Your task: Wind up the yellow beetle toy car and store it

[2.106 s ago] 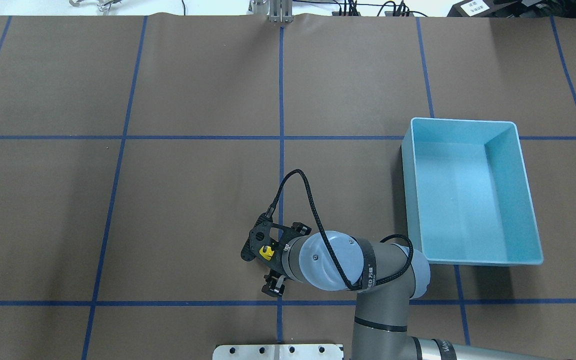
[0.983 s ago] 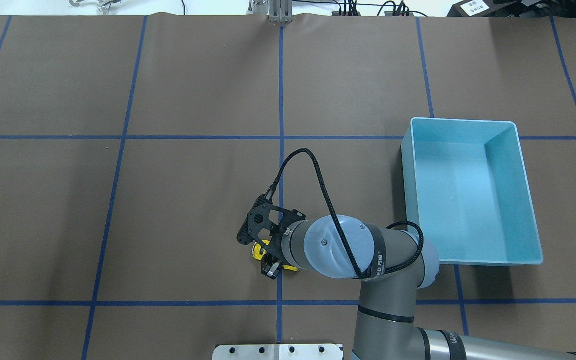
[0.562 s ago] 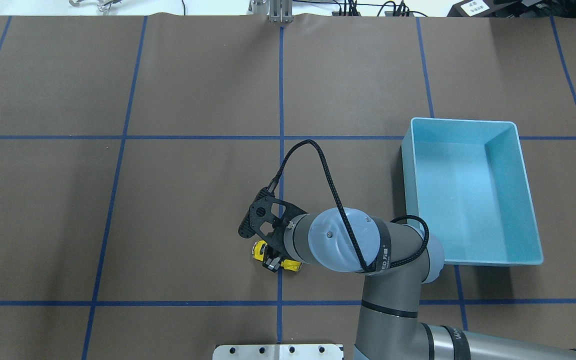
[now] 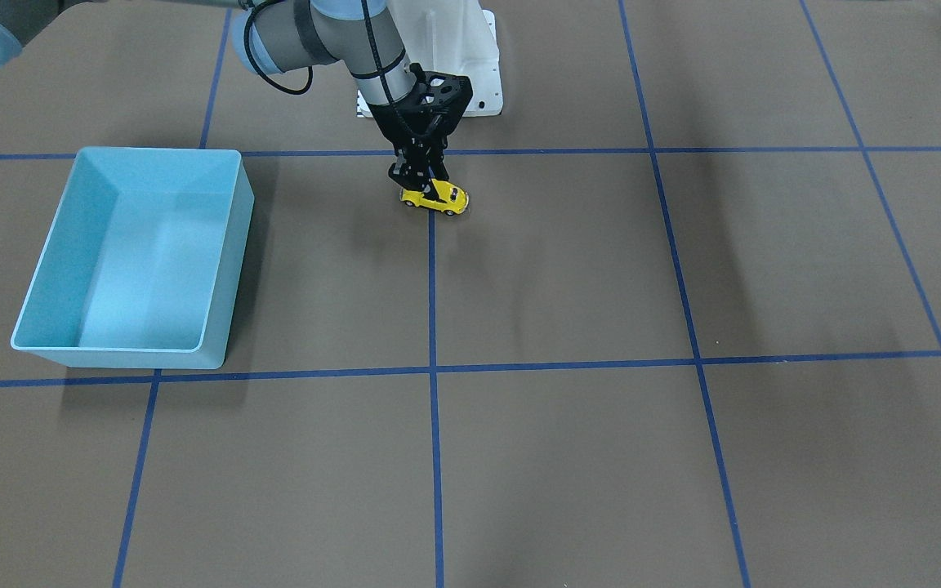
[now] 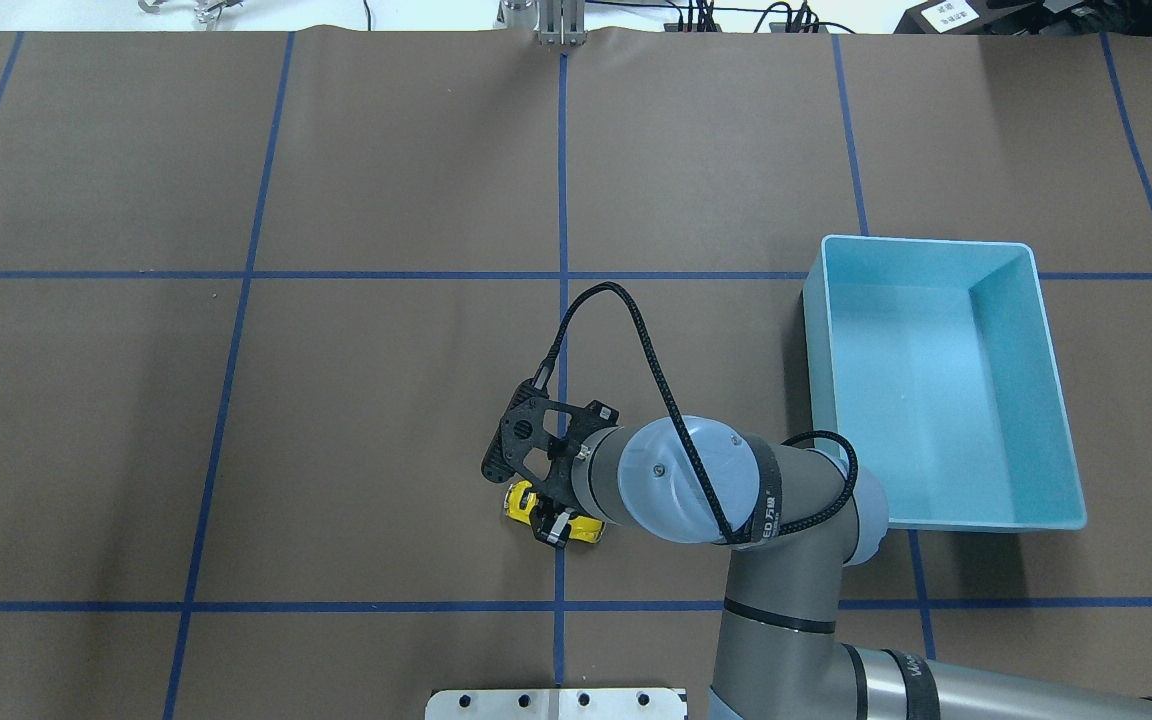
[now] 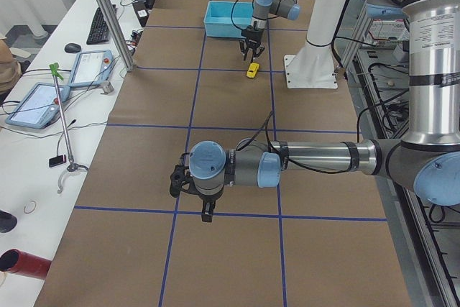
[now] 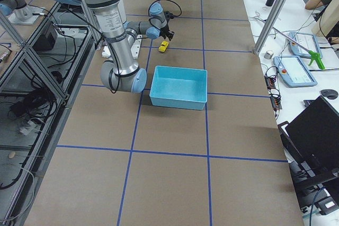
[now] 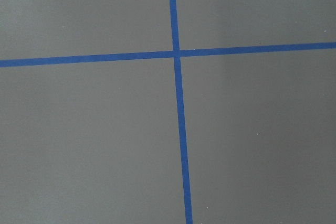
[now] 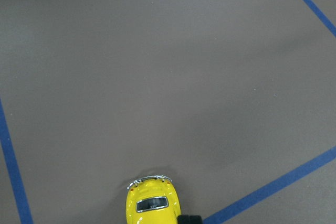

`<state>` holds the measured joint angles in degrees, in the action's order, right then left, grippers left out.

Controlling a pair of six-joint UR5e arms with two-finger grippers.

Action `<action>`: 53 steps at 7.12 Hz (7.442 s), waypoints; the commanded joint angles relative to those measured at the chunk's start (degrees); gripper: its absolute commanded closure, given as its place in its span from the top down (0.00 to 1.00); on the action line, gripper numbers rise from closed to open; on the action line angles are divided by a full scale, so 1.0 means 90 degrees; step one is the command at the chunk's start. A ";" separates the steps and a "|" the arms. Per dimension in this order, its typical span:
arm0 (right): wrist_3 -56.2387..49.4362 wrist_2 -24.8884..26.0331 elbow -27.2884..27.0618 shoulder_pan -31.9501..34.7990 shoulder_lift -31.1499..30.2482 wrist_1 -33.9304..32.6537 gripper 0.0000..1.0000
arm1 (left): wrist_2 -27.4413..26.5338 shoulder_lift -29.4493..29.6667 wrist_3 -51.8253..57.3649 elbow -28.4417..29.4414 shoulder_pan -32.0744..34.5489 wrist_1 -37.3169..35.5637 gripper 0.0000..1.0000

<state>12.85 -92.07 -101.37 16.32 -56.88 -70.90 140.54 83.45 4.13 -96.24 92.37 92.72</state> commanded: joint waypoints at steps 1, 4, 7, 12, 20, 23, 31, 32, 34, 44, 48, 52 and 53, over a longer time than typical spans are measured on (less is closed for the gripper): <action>-0.0323 0.0170 0.0159 -0.0055 0.0002 0.0074 1.00 | 0.0000 -0.0004 0.0000 0.0000 0.0000 0.0001 1.00; -0.0305 0.0346 0.0802 -0.0231 0.0041 0.1029 1.00 | 0.0000 0.0006 0.0000 0.0000 0.0000 0.0001 1.00; -0.0111 0.0357 0.0795 -0.0378 0.0041 0.1032 1.00 | 0.0000 -0.0004 0.0000 0.0000 0.0000 0.0001 1.00; -0.0090 0.0522 0.0736 -0.0485 -0.0115 0.1110 0.07 | 0.0000 -0.0004 0.0000 0.0010 0.0000 0.0001 1.00; -0.0836 -0.1744 -0.1565 0.1450 -0.0056 -0.1219 0.00 | 0.0000 0.0006 0.0000 0.0000 0.0000 0.0001 1.00; -0.3412 -0.3545 -0.2466 0.3269 -0.1485 -0.2104 0.00 | 0.0000 -0.0004 0.0010 0.0000 0.0000 0.0001 1.00; -0.4185 -0.4614 0.0203 0.4212 -0.3367 0.2148 0.00 | 0.0000 -0.0004 0.0010 0.0000 0.0000 0.0001 1.00; -0.3660 -0.4614 0.0528 0.4086 -0.3358 0.2725 0.00 | 0.0000 -0.0004 0.0000 0.0000 0.0000 0.0001 1.00; -0.2829 -0.4391 0.0676 0.3493 -0.3348 0.3246 0.00 | 0.0000 -0.0004 0.0000 0.0000 0.0000 0.0001 1.00; -0.1540 -0.5093 -0.1461 0.5592 -0.4383 0.1769 0.99 | 0.0000 0.0006 0.0010 0.0000 0.0000 0.0010 1.00; 0.1072 -0.5122 -0.0692 0.7079 -0.4430 0.0762 1.00 | 0.0020 0.0025 0.0010 -0.0010 0.0000 0.0010 1.00; 0.0684 -0.4937 -0.0417 0.8001 -0.5046 -0.0861 1.00 | 0.0029 0.0035 0.0010 -0.0010 -0.0010 0.0010 1.00; 0.0343 -0.4753 -0.0407 0.8030 -0.5047 -0.1095 1.00 | 0.0020 0.0025 0.0010 0.0000 -0.0010 0.0010 1.00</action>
<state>19.21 -136.48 -105.42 88.09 -101.86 -77.93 140.75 83.73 4.22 -96.31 92.29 92.78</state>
